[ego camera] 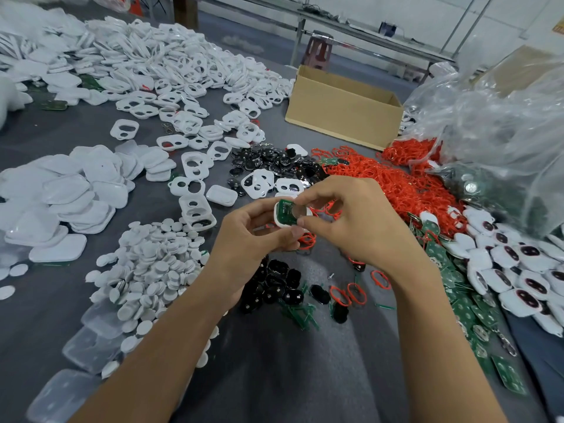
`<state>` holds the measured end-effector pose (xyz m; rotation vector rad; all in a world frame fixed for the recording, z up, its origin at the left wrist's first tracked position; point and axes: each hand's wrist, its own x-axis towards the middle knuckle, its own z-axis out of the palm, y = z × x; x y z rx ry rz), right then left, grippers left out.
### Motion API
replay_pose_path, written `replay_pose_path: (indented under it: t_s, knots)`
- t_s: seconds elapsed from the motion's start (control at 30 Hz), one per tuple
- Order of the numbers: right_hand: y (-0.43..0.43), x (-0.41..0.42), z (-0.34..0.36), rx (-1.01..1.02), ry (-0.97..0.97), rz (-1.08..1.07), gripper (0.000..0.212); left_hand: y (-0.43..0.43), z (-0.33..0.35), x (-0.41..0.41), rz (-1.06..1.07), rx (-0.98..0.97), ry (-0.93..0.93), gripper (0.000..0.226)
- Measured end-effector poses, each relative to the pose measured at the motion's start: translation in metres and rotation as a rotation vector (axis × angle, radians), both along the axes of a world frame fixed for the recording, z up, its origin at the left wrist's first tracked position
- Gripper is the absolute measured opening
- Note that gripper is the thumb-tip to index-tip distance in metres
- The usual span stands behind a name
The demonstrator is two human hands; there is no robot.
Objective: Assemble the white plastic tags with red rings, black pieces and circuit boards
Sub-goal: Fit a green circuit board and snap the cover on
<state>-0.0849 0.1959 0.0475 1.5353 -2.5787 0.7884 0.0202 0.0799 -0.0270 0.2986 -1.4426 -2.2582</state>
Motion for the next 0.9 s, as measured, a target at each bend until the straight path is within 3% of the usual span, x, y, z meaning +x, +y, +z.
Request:
replay_pose_path:
  t_s: [0.4,0.9]
  knots:
    - [0.0044,-0.0039,0.0024,0.063,-0.125,0.002,0.015,0.0013,0.0001,-0.0001,-0.020,-0.029,-0.027,0.044]
    - [0.0002,-0.0031,-0.0042,-0.009,-0.126,-0.003,0.011,0.0012,0.0034,0.0007,-0.085,0.136,-0.019,0.060]
